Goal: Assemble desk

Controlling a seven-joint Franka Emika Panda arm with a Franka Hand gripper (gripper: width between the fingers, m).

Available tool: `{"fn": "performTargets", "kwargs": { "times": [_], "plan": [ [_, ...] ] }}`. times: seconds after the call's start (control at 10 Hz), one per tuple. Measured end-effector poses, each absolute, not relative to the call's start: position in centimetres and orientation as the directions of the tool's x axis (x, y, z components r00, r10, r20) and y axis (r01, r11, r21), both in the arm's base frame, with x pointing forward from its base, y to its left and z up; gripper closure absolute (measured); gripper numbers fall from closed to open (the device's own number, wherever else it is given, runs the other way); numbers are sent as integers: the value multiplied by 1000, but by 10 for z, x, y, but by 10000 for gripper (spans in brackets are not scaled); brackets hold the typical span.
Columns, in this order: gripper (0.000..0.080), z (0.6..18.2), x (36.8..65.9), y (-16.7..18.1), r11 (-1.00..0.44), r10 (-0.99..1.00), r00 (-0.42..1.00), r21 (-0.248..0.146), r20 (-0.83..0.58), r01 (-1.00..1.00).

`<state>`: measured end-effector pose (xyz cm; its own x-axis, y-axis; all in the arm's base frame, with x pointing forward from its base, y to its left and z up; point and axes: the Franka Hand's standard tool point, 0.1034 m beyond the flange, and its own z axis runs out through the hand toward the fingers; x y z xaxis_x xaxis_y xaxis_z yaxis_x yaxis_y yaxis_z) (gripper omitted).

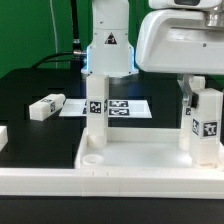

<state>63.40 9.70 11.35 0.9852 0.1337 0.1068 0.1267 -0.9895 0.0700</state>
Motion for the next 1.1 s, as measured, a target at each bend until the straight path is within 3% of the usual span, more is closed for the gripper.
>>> {"fn": "performTargets", "kwargs": {
  "times": [0.1,0.6,1.1],
  "plan": [
    [508,113,634,97,-991,125,986,69,107,118],
    [508,113,634,97,-949,-312,942,12,123,-316],
    [508,110,631,101,-649,-760,645,-77,78,-756]
  ]
}}
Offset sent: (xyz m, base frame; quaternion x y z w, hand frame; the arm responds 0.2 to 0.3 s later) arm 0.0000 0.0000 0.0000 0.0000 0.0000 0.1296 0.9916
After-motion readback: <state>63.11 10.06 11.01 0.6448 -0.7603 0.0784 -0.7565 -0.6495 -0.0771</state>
